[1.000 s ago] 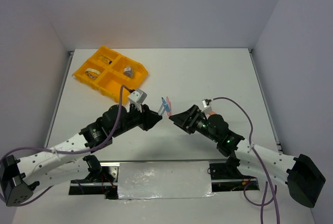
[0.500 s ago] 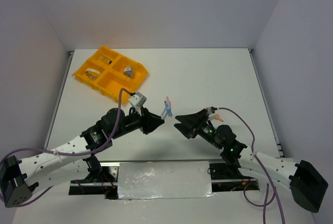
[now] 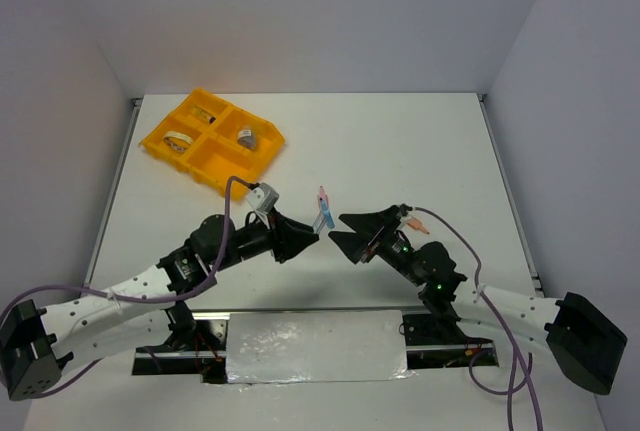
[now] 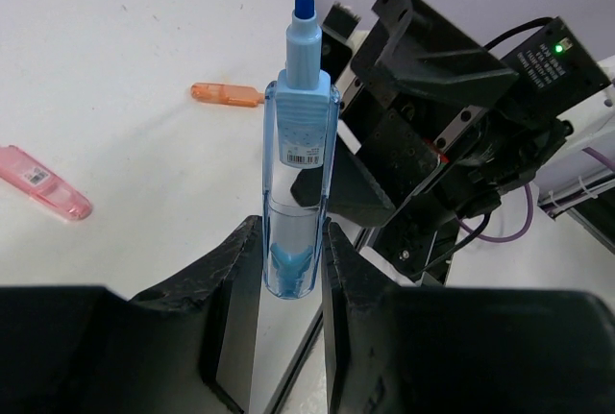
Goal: Sort the stationery into containers
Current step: Close the pen cap on the pen.
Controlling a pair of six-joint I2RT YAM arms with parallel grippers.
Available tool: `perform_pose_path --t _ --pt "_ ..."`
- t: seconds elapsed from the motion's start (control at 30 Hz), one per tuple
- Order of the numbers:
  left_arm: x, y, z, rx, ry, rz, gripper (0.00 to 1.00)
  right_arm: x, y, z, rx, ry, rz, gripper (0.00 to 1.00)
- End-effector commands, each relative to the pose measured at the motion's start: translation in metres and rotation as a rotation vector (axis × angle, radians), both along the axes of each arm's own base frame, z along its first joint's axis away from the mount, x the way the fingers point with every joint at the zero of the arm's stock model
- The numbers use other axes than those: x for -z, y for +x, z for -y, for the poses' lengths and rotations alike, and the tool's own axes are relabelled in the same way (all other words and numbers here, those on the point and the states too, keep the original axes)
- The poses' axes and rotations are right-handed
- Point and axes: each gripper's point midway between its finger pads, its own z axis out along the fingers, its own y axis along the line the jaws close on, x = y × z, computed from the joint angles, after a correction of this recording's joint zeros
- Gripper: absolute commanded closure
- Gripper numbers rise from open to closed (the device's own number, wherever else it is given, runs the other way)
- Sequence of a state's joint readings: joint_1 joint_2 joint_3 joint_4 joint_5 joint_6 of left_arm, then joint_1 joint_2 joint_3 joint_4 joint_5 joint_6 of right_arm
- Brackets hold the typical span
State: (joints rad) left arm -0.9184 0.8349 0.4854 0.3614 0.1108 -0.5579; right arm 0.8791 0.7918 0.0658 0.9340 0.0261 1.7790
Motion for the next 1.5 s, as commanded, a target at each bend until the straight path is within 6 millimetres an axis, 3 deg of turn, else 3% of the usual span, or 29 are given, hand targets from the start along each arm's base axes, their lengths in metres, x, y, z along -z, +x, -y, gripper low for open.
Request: perform_pose_path --t 0.0,0.37,1.07,1.3,1.47 --pt "-0.035 -0.005 0.002 0.022 -0.107 0.067 1.00 -0.046 -0.009 0.000 -0.038 0.152 0.064 0.25" --pt "-0.031 -0.007 -0.001 0.020 -0.100 0.077 1.00 -0.060 -0.007 -0.016 -0.070 0.176 0.084 0.25" --pt "-0.025 -0.014 -0.012 0.023 -0.077 0.112 1.00 -0.053 0.008 -0.019 -0.013 0.151 0.053 0.29" --pt "-0.019 -0.009 -0.015 -0.003 -0.059 0.113 1.00 -0.080 -0.002 -0.026 -0.081 0.199 0.113 0.29" --pt "-0.021 -0.007 -0.014 -0.008 -0.063 0.118 1.00 -0.082 -0.007 -0.028 -0.105 0.200 0.124 0.28"
